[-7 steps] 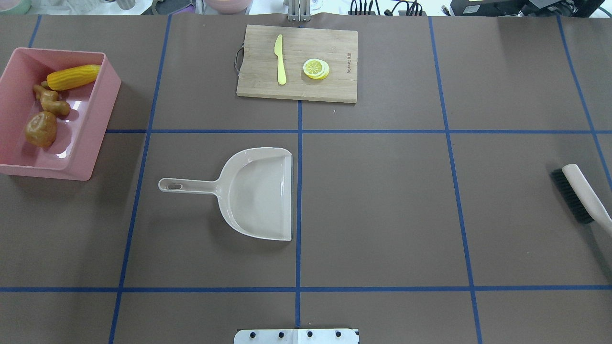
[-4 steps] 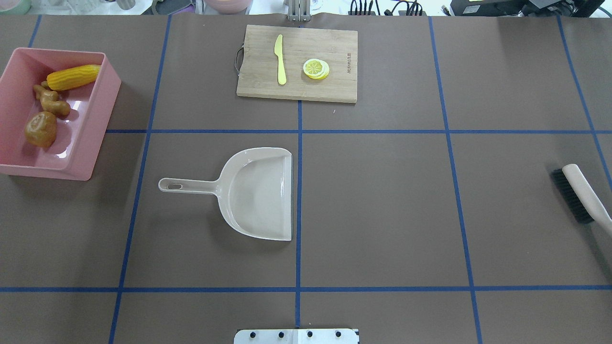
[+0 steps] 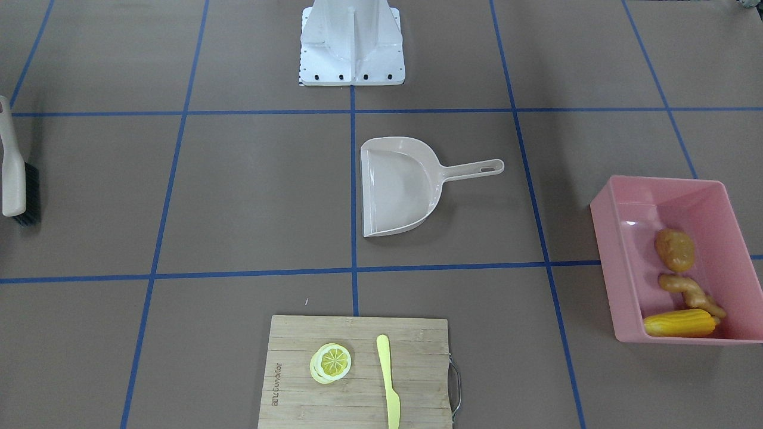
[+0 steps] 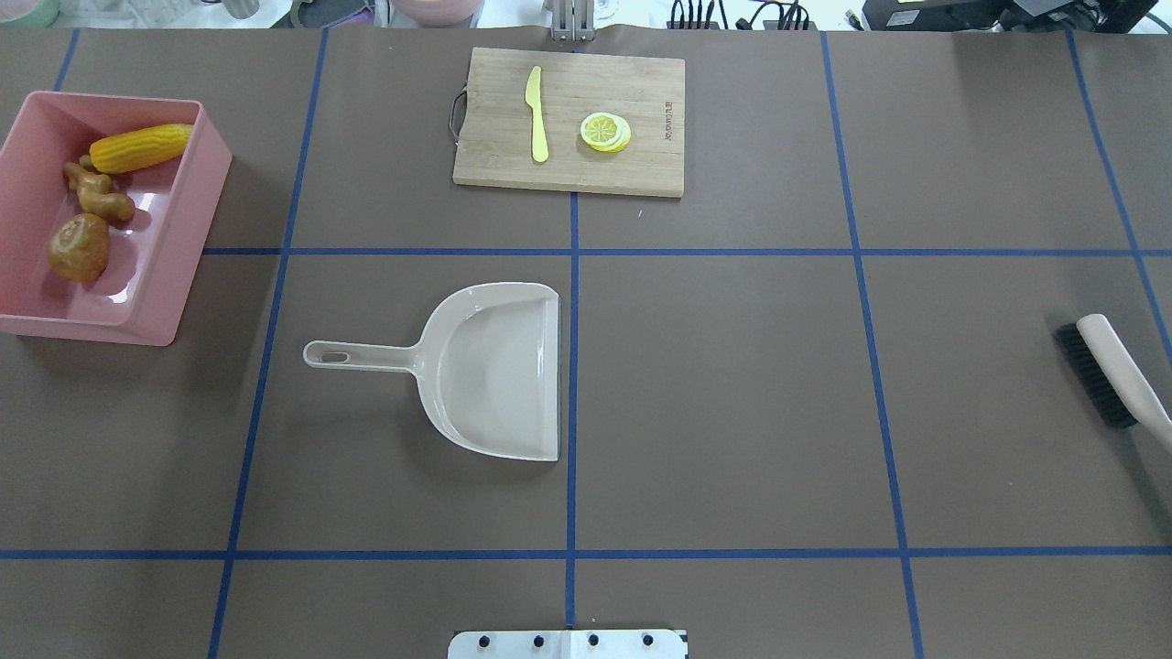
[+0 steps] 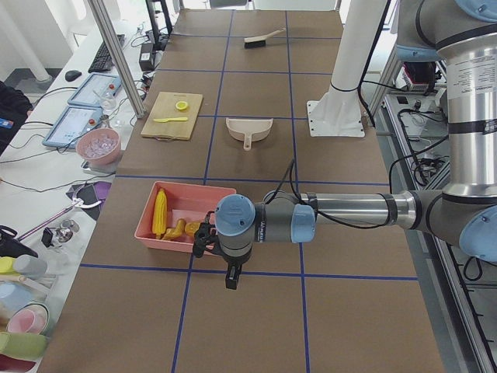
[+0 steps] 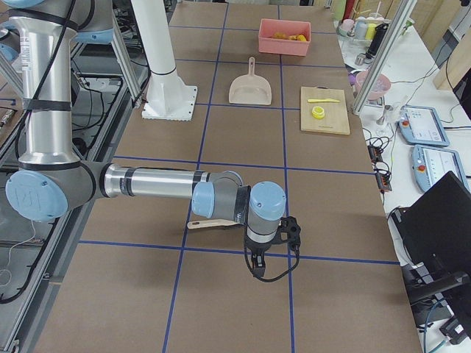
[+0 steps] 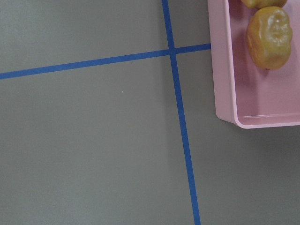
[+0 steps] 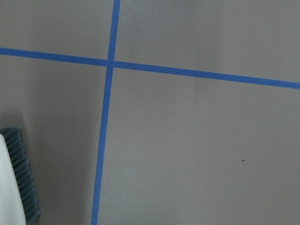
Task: Sweep and dump trash into bin
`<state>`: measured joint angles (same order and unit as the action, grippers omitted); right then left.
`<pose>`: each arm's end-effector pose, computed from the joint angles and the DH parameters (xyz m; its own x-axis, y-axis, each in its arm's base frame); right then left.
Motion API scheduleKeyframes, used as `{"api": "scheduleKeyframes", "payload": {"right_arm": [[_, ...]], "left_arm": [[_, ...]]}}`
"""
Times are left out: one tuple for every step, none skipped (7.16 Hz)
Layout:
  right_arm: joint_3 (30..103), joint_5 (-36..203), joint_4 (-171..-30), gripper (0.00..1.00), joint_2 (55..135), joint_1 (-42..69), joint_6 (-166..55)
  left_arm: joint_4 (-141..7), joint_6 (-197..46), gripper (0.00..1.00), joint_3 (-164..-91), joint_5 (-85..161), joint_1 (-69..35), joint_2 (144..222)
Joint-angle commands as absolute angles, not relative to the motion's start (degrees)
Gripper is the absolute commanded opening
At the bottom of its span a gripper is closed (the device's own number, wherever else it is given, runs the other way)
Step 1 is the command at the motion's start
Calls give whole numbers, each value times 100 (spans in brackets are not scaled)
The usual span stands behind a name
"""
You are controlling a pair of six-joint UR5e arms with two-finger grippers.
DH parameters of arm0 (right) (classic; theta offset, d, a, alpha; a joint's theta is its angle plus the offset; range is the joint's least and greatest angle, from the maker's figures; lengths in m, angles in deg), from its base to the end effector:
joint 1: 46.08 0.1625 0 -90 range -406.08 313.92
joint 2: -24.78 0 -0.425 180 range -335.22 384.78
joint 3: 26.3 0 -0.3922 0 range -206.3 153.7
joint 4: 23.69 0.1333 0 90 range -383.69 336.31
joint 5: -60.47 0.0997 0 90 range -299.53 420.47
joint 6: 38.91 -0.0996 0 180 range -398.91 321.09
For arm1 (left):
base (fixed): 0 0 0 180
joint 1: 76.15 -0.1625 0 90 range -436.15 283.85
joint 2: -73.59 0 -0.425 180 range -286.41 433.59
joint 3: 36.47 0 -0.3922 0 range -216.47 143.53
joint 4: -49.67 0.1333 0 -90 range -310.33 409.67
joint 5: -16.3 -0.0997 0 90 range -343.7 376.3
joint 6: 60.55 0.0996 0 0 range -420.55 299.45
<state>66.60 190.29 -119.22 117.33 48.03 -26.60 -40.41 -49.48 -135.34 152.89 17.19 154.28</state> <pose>0.1027 -0.4595 0.6699 0.7596 -0.1017 0.6423 0.0927 0.9945 0.0478 -0.0855 -0.4184 0.6540 0.6842 0.1479 -0.7141 -0.0745 0.9883 0.1333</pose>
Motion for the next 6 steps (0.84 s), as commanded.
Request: {"api": "scheduleKeyframes", "payload": {"right_arm": [[6660, 19029, -11922, 100, 11733, 4805, -2661], [6660, 19029, -11922, 100, 11733, 4805, -2661], [6660, 19029, -11922, 100, 11733, 4796, -2661], [6660, 19029, -11922, 100, 11733, 4805, -2661], [6660, 19029, -11922, 100, 11733, 4805, -2661], [6660, 19029, -11922, 100, 11733, 4805, -2652]], "left_arm": [[-4041, -4948, 98, -13543, 15289, 1719, 15428], [-4050, -4948, 98, -13569, 15289, 1719, 15436], [-4050, -4948, 98, -13578, 15289, 1719, 15436], [-4050, -4948, 98, -13578, 15289, 1719, 15436], [-4041, -4948, 98, -13578, 15289, 1719, 15436], [-4050, -4948, 98, -13578, 15289, 1719, 15436]]}}
